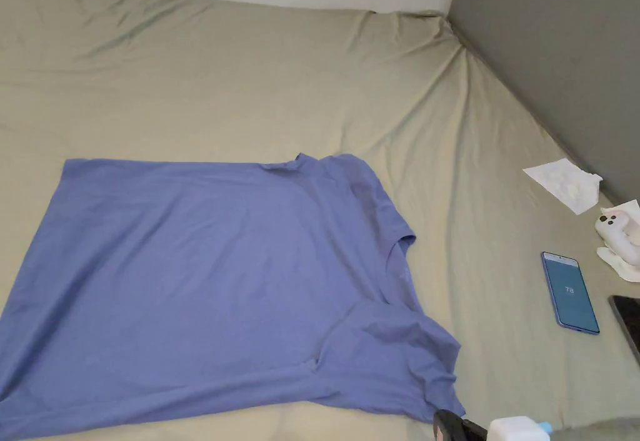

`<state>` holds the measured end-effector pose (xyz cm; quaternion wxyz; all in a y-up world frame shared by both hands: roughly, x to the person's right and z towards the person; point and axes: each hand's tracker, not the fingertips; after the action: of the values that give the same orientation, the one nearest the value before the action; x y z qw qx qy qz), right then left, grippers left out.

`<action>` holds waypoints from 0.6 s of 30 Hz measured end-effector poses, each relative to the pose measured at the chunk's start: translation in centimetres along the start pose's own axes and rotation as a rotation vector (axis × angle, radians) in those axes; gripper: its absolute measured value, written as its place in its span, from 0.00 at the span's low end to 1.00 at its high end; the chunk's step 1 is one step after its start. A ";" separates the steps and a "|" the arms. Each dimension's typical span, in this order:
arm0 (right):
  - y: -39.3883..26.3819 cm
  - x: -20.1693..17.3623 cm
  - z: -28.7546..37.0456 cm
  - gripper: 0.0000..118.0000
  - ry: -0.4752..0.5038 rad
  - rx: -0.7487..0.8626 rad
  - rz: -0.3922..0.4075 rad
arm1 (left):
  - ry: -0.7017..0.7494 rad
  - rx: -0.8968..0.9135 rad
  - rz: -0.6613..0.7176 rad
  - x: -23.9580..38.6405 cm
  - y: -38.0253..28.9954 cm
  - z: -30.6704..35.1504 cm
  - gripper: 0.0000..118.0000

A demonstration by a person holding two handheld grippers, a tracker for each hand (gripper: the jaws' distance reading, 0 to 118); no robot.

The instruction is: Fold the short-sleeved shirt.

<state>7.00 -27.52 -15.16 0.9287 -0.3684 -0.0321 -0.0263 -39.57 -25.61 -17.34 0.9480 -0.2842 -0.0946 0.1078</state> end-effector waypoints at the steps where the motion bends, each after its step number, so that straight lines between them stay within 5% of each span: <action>1: 0.0 0.4 -0.4 0.01 0.012 0.009 0.003 | -0.002 -0.005 -0.003 -0.2 0.1 0.0 0.00; 8: 0.8 1.9 -3.4 0.06 -0.036 -0.079 0.057 | 0.022 0.003 -0.011 -0.5 0.1 0.5 0.00; 9: 1.0 2.1 -4.1 0.21 -0.050 -0.120 0.056 | 0.021 0.005 -0.002 -0.6 0.0 0.6 0.00; 11: 1.0 2.2 -5.6 0.90 -0.113 -0.153 0.061 | 0.019 0.004 0.000 -0.4 0.1 0.8 0.00; 12: 0.9 2.3 -6.7 1.00 -0.141 -0.179 0.074 | 0.022 0.007 -0.005 -0.2 0.0 1.0 0.00; 16: 0.7 3.2 -10.2 0.80 -0.076 -0.255 0.047 | 0.008 0.002 0.030 -0.1 -0.1 1.0 0.00; 18: 0.5 3.6 -12.0 0.60 -0.066 -0.335 0.004 | 0.005 0.003 0.035 0.1 -0.4 1.2 0.00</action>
<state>11.08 -35.48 -23.92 0.8528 -0.5188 -0.0569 -0.0173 -39.70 -25.29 -16.12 0.9466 -0.2848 -0.0870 0.1236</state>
